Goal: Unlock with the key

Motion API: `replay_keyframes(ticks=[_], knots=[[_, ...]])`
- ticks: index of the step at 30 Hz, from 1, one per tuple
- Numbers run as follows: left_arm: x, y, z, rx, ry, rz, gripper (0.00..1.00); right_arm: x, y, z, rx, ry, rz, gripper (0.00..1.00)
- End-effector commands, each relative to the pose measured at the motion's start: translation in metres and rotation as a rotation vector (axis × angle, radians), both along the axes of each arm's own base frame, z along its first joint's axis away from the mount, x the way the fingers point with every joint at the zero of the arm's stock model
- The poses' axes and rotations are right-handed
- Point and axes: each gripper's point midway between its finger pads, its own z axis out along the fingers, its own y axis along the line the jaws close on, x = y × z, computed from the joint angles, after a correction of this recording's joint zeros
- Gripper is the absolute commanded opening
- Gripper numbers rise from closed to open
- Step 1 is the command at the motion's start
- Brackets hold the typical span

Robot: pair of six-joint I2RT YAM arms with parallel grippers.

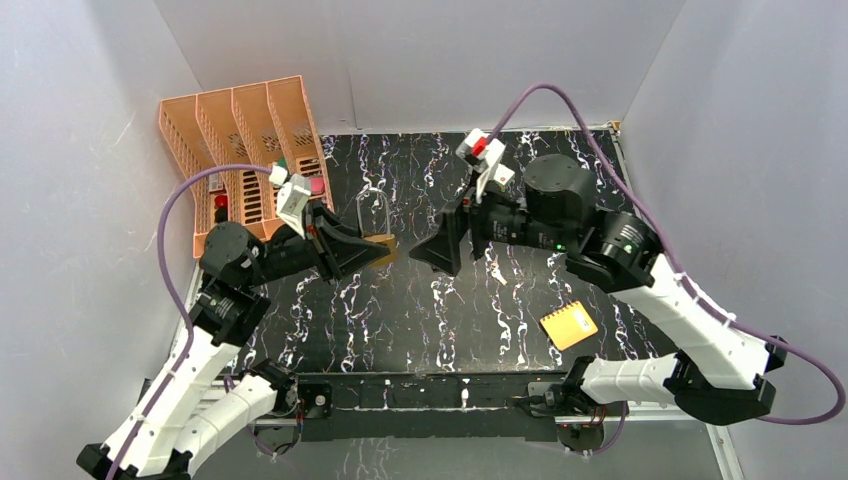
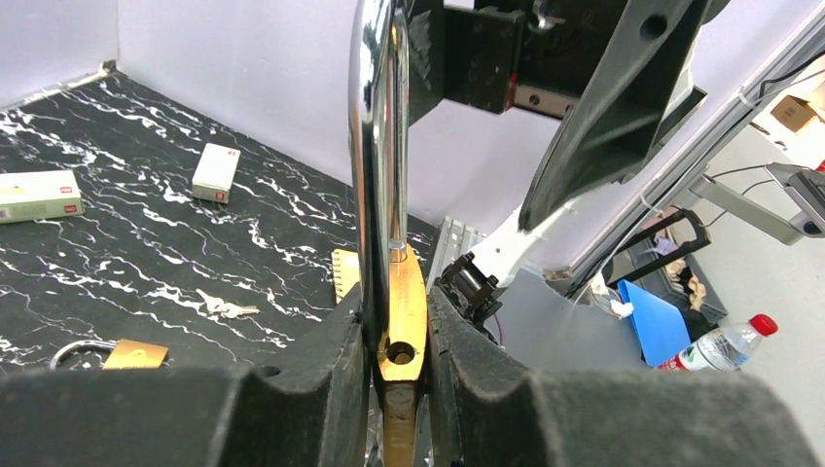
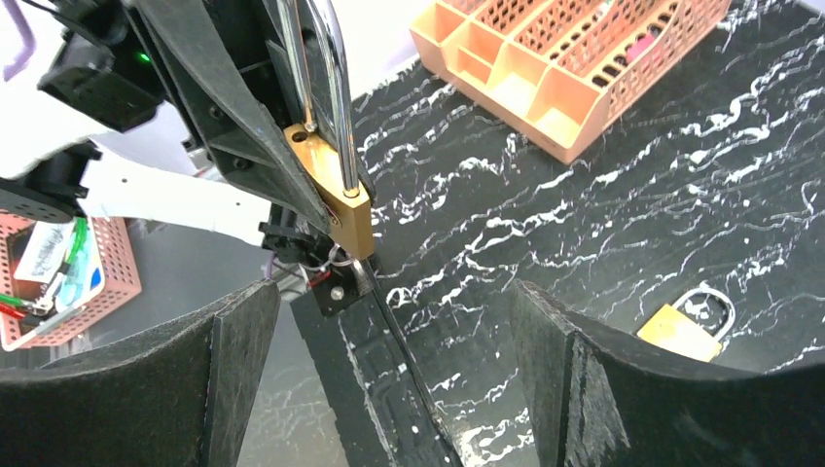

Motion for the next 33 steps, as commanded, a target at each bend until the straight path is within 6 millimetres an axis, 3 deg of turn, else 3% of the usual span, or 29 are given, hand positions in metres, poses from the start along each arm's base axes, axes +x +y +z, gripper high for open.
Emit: replay_keyframes(ticks=[1,4,5,6,7,9,10,14,20,24,29,33], knots=[[-0.010,0.012,0.023,-0.055,-0.094,0.047,0.00,-0.007,-0.011,0.063,0.152,-0.111,0.005,0.95],[-0.009,0.012,0.020,-0.054,-0.083,0.055,0.00,-0.004,-0.005,0.079,0.177,-0.126,0.005,0.95],[-0.008,0.012,0.019,-0.054,-0.078,0.056,0.00,0.087,-0.056,0.105,0.207,-0.242,-0.592,0.47],[-0.008,0.012,0.019,-0.054,-0.077,0.055,0.00,0.105,-0.080,0.088,0.129,-0.233,-0.760,0.03],[-0.008,0.012,0.019,-0.053,-0.076,0.055,0.00,0.111,-0.087,0.085,0.086,-0.258,-0.804,0.10],[-0.008,0.013,0.019,-0.050,-0.076,0.062,0.00,0.117,-0.088,0.084,0.015,-0.318,-0.814,0.86],[-0.008,0.013,0.018,-0.047,-0.078,0.066,0.00,0.119,-0.088,0.087,0.000,-0.355,-0.806,0.96],[-0.007,0.014,0.017,-0.043,-0.080,0.071,0.00,0.111,-0.083,0.114,0.090,-0.445,-0.730,0.98],[-0.008,0.011,0.021,-0.036,-0.089,0.046,0.00,0.064,-0.021,0.121,0.162,-0.360,-0.320,0.98],[-0.011,0.008,0.024,-0.031,-0.102,0.018,0.00,0.031,0.009,0.122,0.210,-0.271,-0.092,0.98],[-0.014,0.007,0.032,-0.047,-0.119,-0.008,0.00,0.016,0.036,0.097,0.131,-0.159,0.055,0.98],[-0.016,0.006,0.038,-0.061,-0.129,-0.021,0.00,0.013,0.052,0.074,0.081,-0.095,0.118,0.90]])
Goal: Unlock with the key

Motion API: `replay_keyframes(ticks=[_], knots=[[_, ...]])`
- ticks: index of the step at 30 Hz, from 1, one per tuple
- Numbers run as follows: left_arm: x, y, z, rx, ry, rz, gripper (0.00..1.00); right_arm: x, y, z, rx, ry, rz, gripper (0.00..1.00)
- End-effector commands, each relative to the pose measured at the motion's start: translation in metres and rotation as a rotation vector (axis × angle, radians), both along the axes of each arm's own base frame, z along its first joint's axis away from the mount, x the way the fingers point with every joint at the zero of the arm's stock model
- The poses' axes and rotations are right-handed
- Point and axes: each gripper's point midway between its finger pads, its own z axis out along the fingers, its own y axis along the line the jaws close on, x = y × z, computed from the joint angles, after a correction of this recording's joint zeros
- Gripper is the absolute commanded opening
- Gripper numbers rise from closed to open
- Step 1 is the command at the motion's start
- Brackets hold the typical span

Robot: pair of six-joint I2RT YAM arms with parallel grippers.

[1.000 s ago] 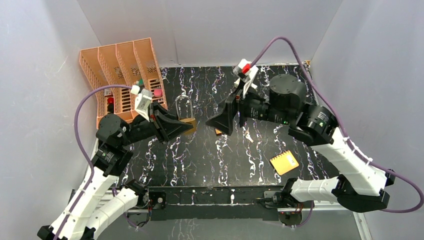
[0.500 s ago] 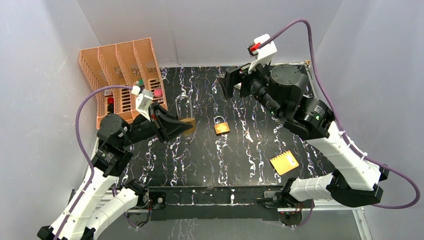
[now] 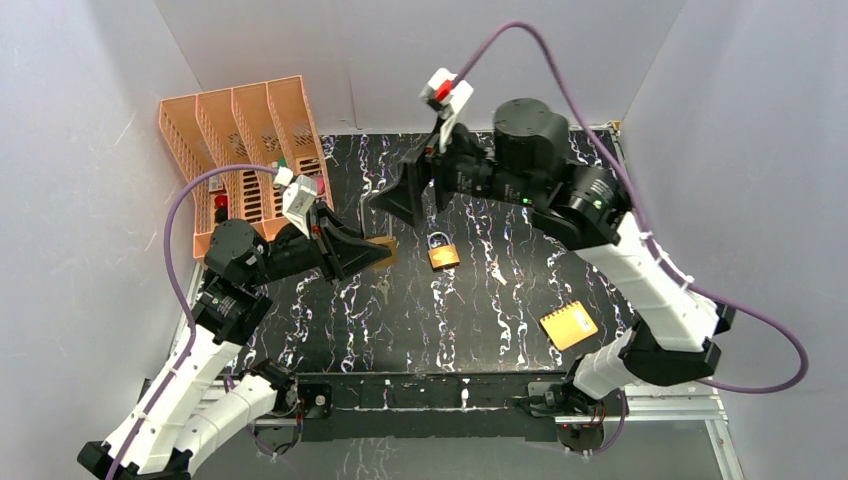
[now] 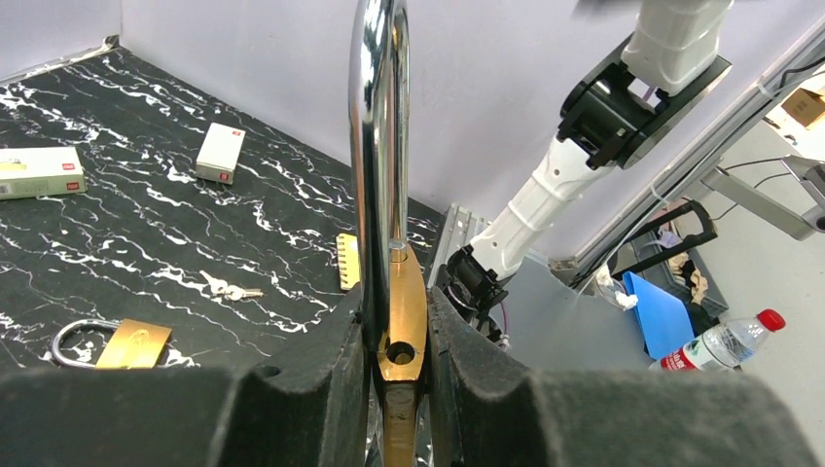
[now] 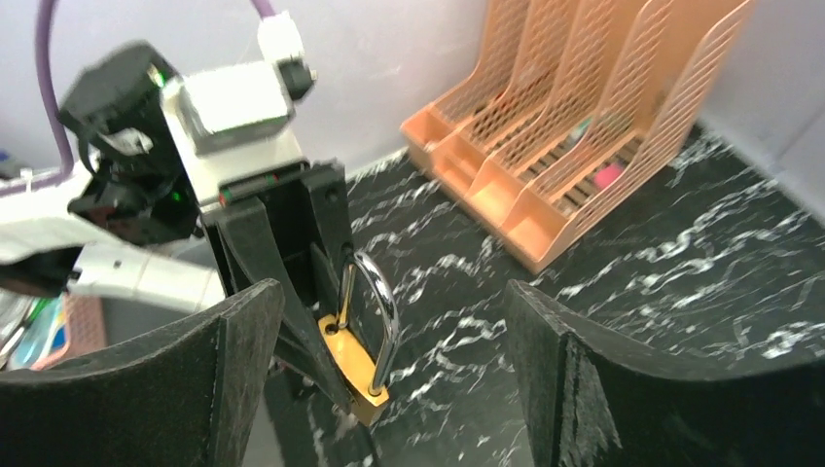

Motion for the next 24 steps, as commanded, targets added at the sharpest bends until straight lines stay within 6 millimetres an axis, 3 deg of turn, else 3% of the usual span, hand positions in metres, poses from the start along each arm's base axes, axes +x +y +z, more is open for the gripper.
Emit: replay_keyframes(ticks=[1,6,13,20,24], knots=[[-0.018,0.004,0.050,-0.092,-0.151,-0.041,0.00,-0.023,0.015,-0.018,-0.039,0.089,0.144,0.87],[-0.016,0.003,0.050,-0.092,-0.149,-0.040,0.00,-0.018,0.026,-0.033,-0.059,0.137,0.143,0.66],[-0.001,0.002,0.041,-0.071,-0.124,0.011,0.00,0.001,0.031,-0.043,-0.024,0.212,0.020,0.00],[0.021,0.004,0.025,-0.026,-0.123,0.107,0.00,0.049,0.000,-0.061,-0.012,0.282,-0.353,0.00],[0.039,0.006,0.015,-0.001,-0.118,0.182,0.00,0.064,-0.009,-0.068,-0.013,0.294,-0.471,0.00]])
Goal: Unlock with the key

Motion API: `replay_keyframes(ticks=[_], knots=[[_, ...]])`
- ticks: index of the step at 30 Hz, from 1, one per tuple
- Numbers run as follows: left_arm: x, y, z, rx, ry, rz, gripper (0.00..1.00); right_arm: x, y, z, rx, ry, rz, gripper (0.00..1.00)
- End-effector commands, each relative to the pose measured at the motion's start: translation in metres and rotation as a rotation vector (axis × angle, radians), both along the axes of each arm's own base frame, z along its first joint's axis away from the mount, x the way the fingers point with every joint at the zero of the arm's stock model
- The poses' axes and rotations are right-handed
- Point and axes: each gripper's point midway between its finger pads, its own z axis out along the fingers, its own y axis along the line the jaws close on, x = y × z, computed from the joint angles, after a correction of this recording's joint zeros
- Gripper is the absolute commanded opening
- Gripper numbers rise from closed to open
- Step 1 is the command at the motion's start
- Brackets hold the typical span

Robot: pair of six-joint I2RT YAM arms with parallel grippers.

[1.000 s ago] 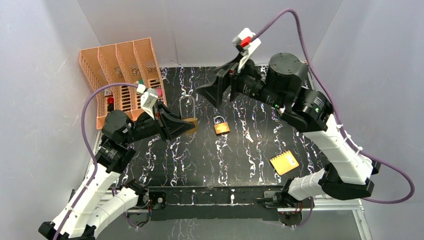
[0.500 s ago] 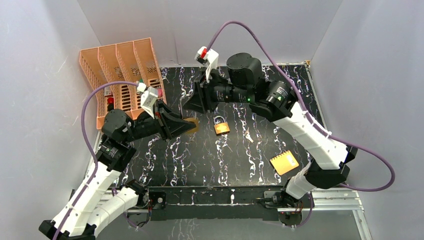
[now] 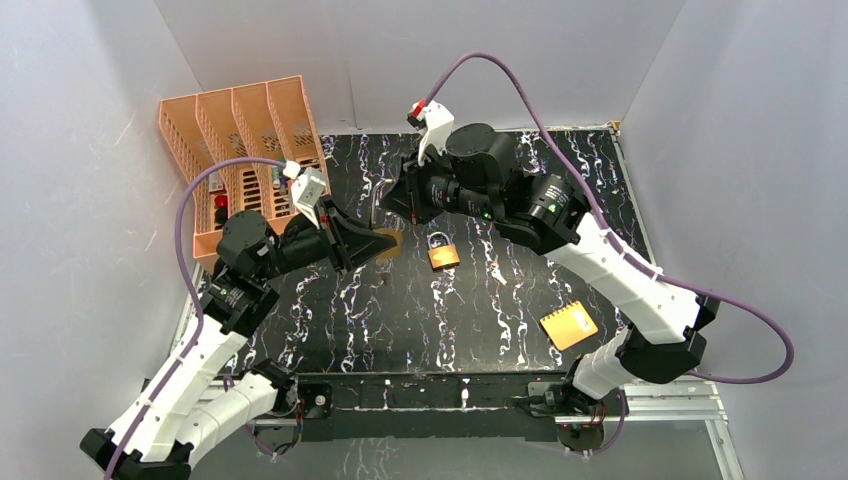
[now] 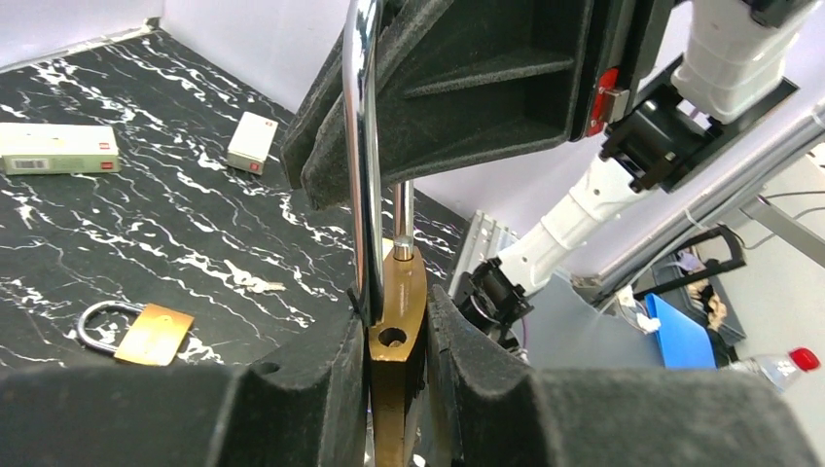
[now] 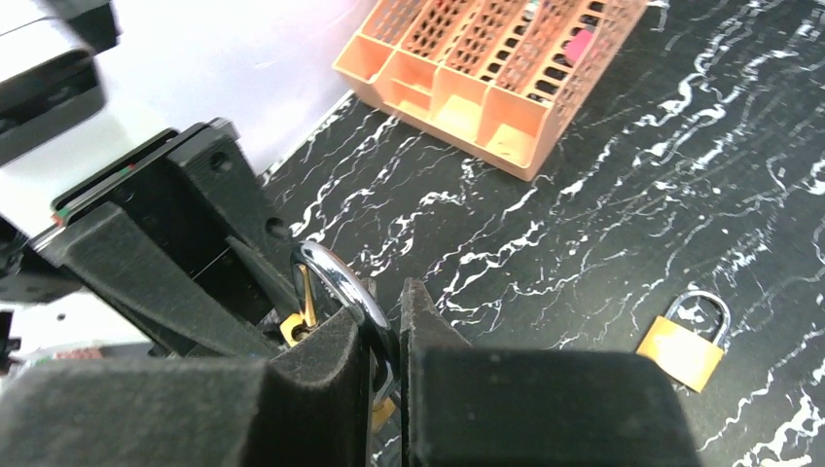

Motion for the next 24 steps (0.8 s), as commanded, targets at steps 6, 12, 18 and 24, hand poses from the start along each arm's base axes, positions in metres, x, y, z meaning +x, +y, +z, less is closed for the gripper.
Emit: replay_keyframes(ticks=[6,12,18,24], knots=[[0.007,-0.002,0.015,-0.027,-0.144,0.005,0.09,0.039,-0.021,0.029,0.143,-0.022,-0.276,0.00],[-0.015,-0.012,0.016,-0.114,-0.119,-0.147,0.36,0.034,-0.020,0.050,0.215,-0.040,-0.254,0.00],[-0.021,-0.017,0.018,-0.157,-0.101,-0.208,0.43,0.029,-0.016,0.063,0.255,-0.044,-0.215,0.00],[-0.012,-0.021,0.018,-0.164,-0.088,-0.192,0.00,0.034,-0.018,0.056,0.218,-0.019,-0.256,0.00]])
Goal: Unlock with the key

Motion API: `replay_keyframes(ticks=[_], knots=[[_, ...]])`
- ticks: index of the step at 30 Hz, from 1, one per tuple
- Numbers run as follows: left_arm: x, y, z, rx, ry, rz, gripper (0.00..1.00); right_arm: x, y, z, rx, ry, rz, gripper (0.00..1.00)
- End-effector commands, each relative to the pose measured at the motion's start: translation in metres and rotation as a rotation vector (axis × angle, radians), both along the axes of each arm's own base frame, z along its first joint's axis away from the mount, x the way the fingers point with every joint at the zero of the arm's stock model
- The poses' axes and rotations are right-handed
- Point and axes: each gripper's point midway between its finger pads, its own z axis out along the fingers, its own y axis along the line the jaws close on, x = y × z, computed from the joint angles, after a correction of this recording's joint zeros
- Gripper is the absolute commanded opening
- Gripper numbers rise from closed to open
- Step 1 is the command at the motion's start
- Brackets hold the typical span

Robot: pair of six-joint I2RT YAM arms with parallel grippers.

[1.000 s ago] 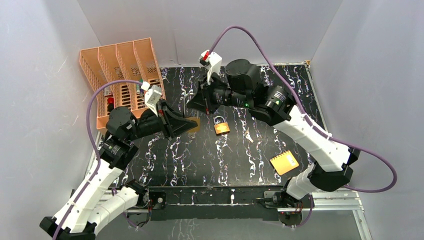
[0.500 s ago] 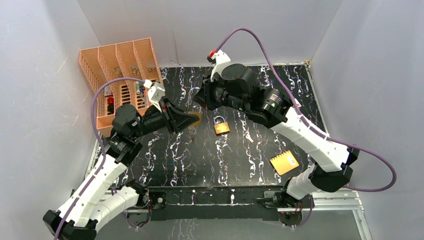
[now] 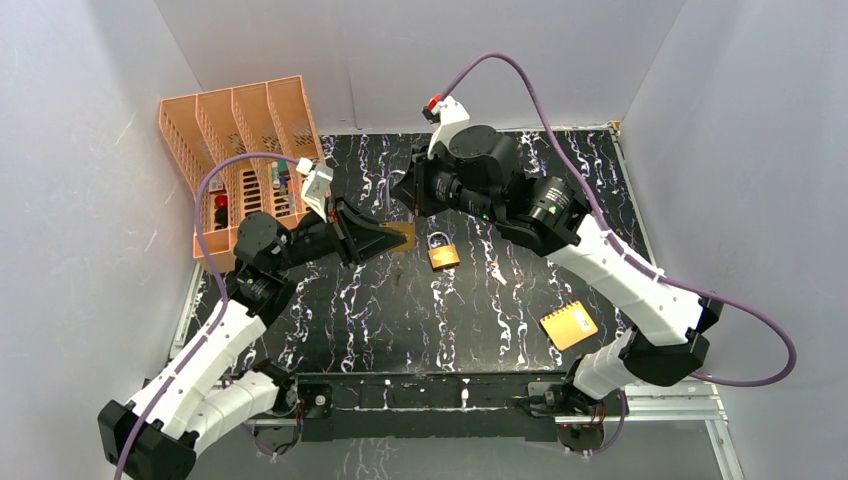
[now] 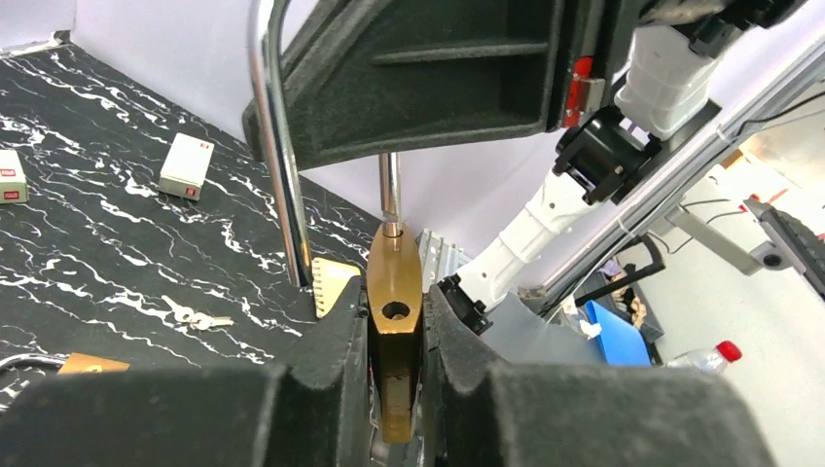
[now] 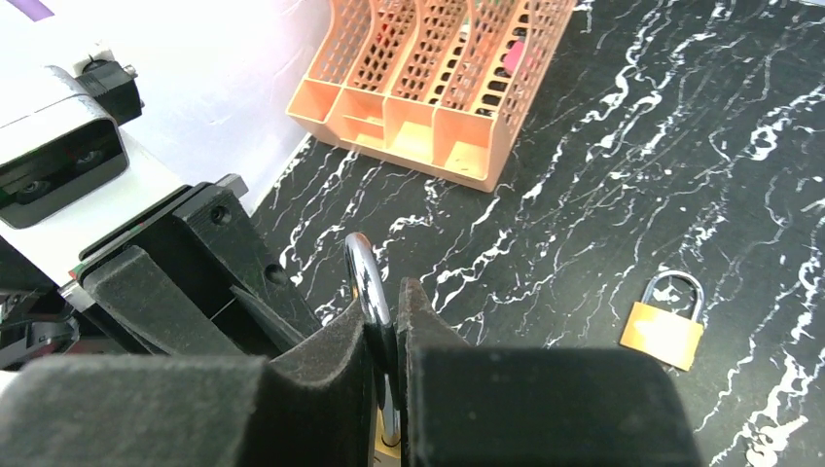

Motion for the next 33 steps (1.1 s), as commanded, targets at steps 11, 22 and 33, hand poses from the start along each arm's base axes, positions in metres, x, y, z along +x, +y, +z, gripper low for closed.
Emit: replay_keyframes(ticks=[11,22,33], knots=[[0.005,0.017,0.003,0.041,-0.127,0.150,0.00,0.003,-0.020,0.017,-0.040,-0.053,-0.035,0.73],[-0.046,0.026,-0.006,0.106,-0.096,0.001,0.00,-0.033,-0.035,0.058,-0.047,-0.257,0.201,0.84],[-0.056,0.030,-0.006,0.149,-0.118,-0.027,0.00,-0.043,-0.003,0.055,-0.105,-0.229,0.383,0.66]])
